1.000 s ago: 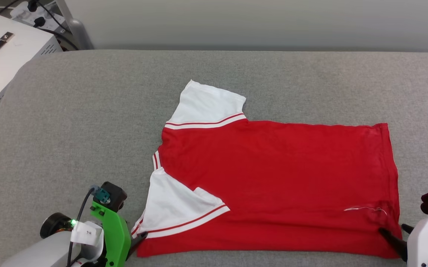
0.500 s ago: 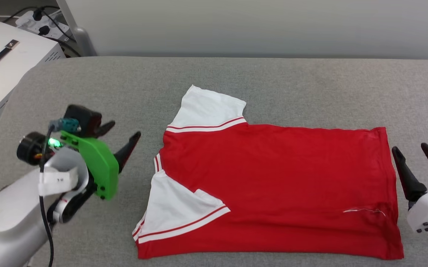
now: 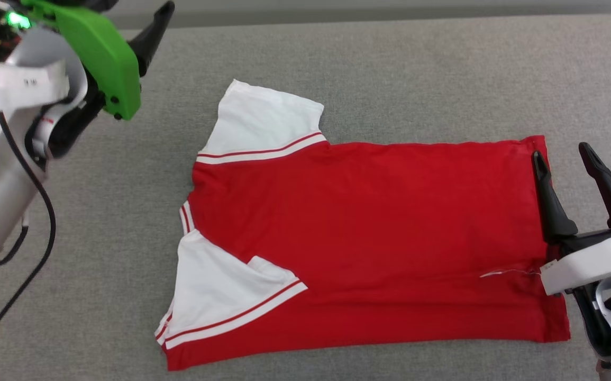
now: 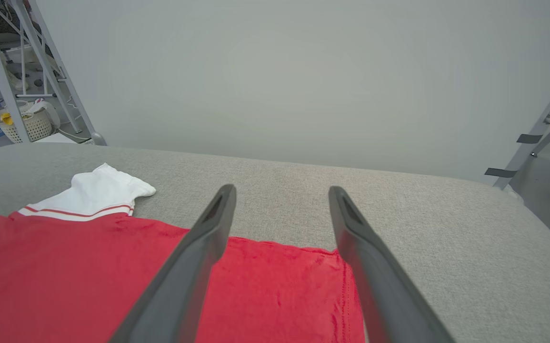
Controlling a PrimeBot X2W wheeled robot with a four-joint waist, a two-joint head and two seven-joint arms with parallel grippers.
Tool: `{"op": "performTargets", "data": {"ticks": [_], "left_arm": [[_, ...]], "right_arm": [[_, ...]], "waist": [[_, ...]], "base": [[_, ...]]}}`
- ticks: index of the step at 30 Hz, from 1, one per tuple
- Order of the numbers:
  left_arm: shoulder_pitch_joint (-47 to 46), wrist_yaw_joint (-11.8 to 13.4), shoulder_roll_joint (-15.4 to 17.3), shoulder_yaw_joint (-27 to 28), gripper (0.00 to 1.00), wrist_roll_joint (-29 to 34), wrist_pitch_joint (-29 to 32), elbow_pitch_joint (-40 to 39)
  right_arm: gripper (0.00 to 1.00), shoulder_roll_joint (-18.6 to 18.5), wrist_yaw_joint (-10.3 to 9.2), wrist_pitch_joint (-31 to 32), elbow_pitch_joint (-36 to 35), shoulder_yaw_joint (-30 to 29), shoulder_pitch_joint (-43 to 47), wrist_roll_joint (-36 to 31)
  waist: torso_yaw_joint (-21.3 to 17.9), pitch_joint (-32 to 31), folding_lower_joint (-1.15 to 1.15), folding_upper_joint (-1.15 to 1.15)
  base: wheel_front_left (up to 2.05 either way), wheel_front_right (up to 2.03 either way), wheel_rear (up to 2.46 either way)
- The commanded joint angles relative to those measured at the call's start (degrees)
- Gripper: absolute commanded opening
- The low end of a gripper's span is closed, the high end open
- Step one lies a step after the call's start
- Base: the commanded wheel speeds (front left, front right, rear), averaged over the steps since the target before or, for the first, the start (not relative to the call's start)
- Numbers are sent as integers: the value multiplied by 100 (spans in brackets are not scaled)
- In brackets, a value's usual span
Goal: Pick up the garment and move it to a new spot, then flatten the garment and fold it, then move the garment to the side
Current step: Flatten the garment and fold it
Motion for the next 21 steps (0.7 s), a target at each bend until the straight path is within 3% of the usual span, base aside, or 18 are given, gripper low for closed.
{"op": "performTargets", "data": {"ticks": [1,7,13,21], "left_arm": [[-265,-115,-113,9,100,-35,245,185],[-1062,-397,-250,-47,100,-494,1527,864],[-1557,-494,-216,-257,100,-941,3073,1232],[-1760,-522,-298,-612,100,-938,3952,1421]], "right_arm": [[100,61,-4,-59,-67,49,-137,-82],[100,227,-4,-180,-128,273,-404,-167],[100,321,-4,-296,-60,416,-598,-151],[100,357,-4,-420,115,582,-790,-129]], "waist": [[-415,661,0,25],[-756,1283,0,25],[-1011,1712,0,25],[-1129,2036,0,25]], "base": [[0,0,0],[0,0,0],[0,0,0],[0,0,0]]}}
